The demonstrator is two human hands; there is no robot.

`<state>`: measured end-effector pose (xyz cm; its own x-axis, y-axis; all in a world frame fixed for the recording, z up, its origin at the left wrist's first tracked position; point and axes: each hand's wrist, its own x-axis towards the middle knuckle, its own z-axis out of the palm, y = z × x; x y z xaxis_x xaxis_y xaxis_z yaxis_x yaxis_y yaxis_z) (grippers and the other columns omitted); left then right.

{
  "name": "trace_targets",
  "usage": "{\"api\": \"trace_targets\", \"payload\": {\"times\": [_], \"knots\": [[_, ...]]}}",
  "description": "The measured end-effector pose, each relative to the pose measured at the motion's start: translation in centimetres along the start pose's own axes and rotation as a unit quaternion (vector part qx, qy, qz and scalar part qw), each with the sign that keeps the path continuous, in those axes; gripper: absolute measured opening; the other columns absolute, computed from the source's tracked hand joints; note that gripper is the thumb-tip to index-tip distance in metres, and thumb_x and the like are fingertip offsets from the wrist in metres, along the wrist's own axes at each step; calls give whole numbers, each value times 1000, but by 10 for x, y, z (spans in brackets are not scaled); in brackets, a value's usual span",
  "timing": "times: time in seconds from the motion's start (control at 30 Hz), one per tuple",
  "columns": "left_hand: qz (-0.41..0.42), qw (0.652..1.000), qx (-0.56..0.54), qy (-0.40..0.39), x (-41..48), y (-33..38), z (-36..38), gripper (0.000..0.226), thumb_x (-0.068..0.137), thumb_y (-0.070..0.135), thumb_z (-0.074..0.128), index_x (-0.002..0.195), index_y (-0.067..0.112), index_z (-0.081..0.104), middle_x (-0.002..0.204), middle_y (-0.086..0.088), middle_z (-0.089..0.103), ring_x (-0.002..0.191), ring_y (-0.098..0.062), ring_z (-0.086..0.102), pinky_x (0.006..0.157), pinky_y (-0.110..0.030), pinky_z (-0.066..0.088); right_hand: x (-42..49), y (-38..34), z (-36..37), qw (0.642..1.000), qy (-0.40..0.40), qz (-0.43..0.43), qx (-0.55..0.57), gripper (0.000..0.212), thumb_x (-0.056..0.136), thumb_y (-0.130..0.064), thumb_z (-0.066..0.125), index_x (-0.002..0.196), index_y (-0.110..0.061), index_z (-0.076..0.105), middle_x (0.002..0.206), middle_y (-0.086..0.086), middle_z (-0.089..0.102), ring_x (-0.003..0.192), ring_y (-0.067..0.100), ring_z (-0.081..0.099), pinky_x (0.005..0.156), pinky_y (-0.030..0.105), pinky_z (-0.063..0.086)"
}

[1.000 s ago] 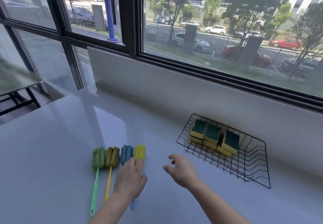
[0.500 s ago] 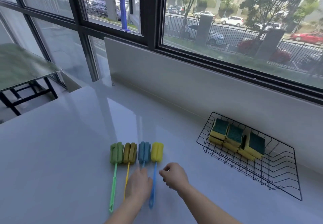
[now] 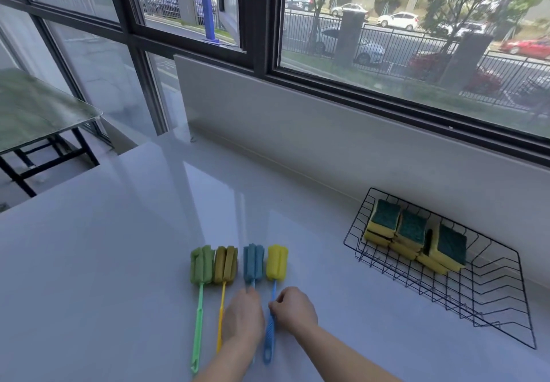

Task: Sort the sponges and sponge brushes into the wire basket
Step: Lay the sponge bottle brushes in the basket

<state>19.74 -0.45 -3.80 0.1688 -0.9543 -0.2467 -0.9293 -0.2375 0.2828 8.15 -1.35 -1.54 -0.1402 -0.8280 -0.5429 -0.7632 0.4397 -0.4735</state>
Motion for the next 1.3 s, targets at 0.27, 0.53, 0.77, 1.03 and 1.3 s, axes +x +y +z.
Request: {"api": "trace_targets", "payload": {"times": [0.27, 0.53, 0.77, 1.03, 1.3], "knots": [[52, 997, -46, 25, -9, 4, -5, 22, 87, 18, 47, 106, 17, 57, 98, -5, 59, 89, -24, 59, 69, -32, 41, -6, 20, -28, 997, 27, 4, 73, 10, 81, -22, 55, 72, -18, 53, 84, 9, 74, 73, 29, 75, 70, 41, 63], [110, 982, -141, 54, -24, 19, -14, 6, 83, 14, 54, 83, 20, 53, 81, -2, 54, 72, -21, 52, 59, -33, 35, -26, 53, -59, 989, 69, 11, 130, 17, 84, -21, 60, 90, -6, 65, 86, 12, 73, 76, 32, 75, 65, 45, 64], [139, 971, -183, 60, -37, 37, -19, 14, 84, 14, 56, 91, 26, 60, 73, 3, 52, 67, -14, 51, 56, -32, 37, -46, 79, -78, 984, 94, 19, 150, 15, 84, -24, 61, 88, -10, 67, 87, 8, 73, 85, 28, 72, 78, 46, 62], [180, 962, -194, 70, -51, 67, -19, 14, 86, 14, 56, 96, 21, 61, 74, 4, 53, 67, -11, 51, 61, -34, 46, -68, 110, -104, 972, 136, 19, 191, 11, 83, -24, 63, 75, -17, 64, 82, 5, 72, 74, 25, 68, 73, 44, 60], [245, 953, -167, 65, -65, 117, -19, 27, 89, 14, 54, 114, 21, 61, 84, 3, 57, 75, -19, 57, 67, -41, 52, -90, 142, -142, 952, 192, 14, 238, 13, 85, -22, 65, 78, -12, 67, 84, 8, 72, 84, 30, 70, 77, 48, 61]]}}
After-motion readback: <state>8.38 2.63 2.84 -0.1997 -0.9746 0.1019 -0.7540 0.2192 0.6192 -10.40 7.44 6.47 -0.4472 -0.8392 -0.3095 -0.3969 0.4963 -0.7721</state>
